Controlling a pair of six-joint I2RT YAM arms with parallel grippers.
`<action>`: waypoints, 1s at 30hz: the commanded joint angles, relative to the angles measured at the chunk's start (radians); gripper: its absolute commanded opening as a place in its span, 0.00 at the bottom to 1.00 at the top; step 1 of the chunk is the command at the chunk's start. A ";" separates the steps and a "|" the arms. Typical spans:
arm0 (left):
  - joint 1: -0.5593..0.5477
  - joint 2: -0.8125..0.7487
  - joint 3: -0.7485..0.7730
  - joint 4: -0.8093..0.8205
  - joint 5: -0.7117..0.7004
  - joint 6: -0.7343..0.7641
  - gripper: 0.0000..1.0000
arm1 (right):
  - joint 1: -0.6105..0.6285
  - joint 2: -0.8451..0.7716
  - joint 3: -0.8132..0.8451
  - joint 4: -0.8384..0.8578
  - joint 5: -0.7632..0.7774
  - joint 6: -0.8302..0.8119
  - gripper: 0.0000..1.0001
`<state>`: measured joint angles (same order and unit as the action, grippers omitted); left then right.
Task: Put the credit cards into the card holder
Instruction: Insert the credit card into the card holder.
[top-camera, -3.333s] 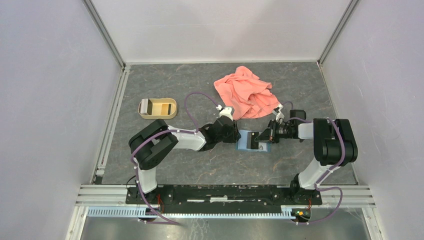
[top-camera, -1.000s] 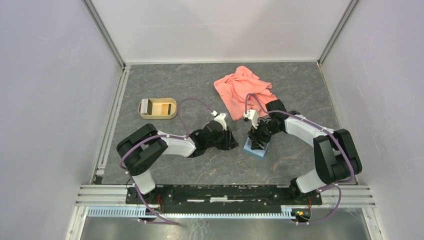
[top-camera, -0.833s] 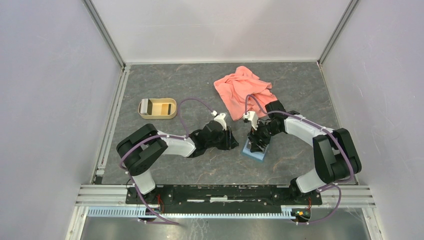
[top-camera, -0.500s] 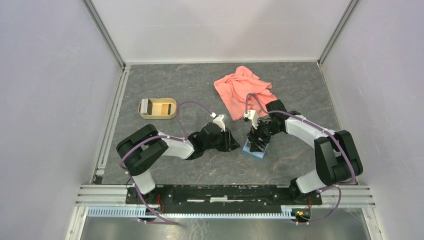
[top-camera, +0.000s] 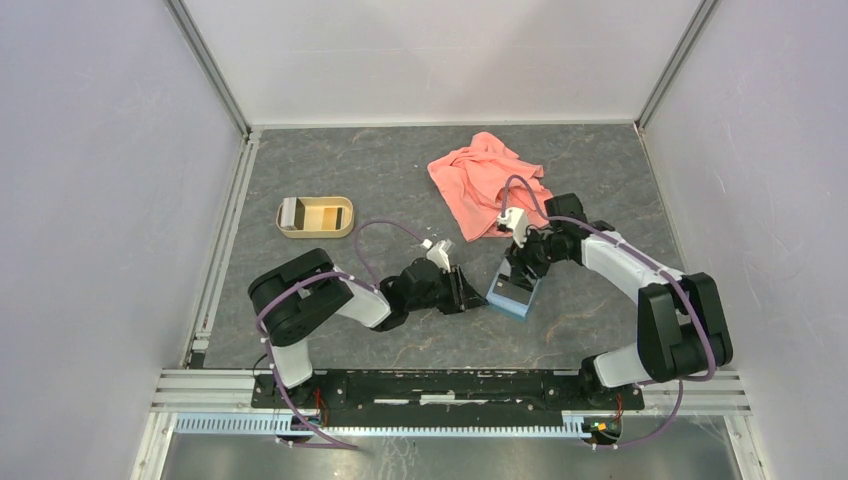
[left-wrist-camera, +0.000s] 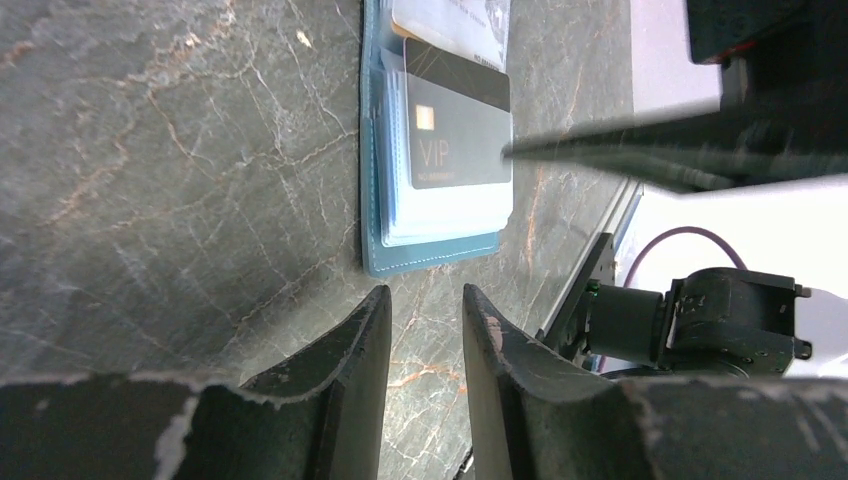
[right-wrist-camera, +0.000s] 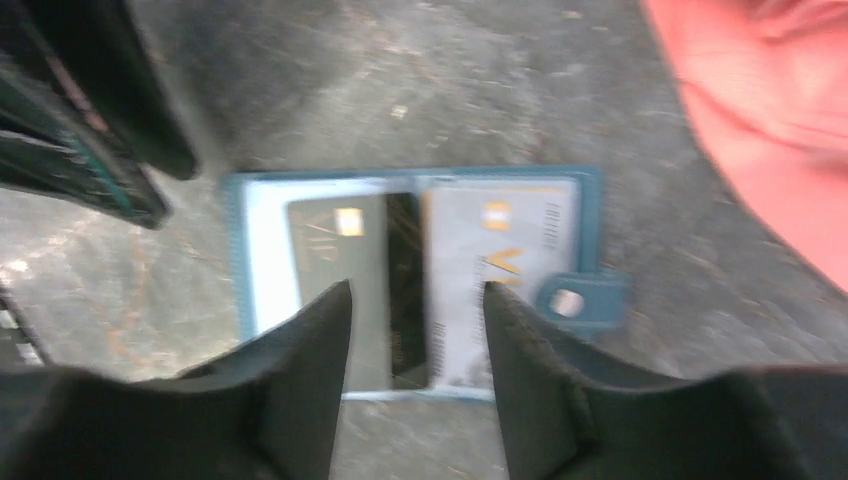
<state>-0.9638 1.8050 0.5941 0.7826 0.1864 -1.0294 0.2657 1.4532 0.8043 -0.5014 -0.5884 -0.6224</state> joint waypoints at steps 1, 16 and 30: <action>-0.027 0.012 0.017 0.011 -0.032 -0.075 0.37 | -0.047 -0.053 0.004 0.074 0.118 0.017 0.46; -0.099 0.090 0.164 -0.235 -0.105 -0.077 0.36 | -0.040 0.046 -0.004 0.034 0.178 -0.063 0.03; -0.072 0.104 0.184 -0.295 -0.157 -0.057 0.34 | 0.032 0.106 0.031 -0.119 0.052 -0.178 0.03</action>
<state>-1.0561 1.8805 0.7700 0.5495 0.1036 -1.0828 0.2726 1.5272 0.8173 -0.5167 -0.4458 -0.7650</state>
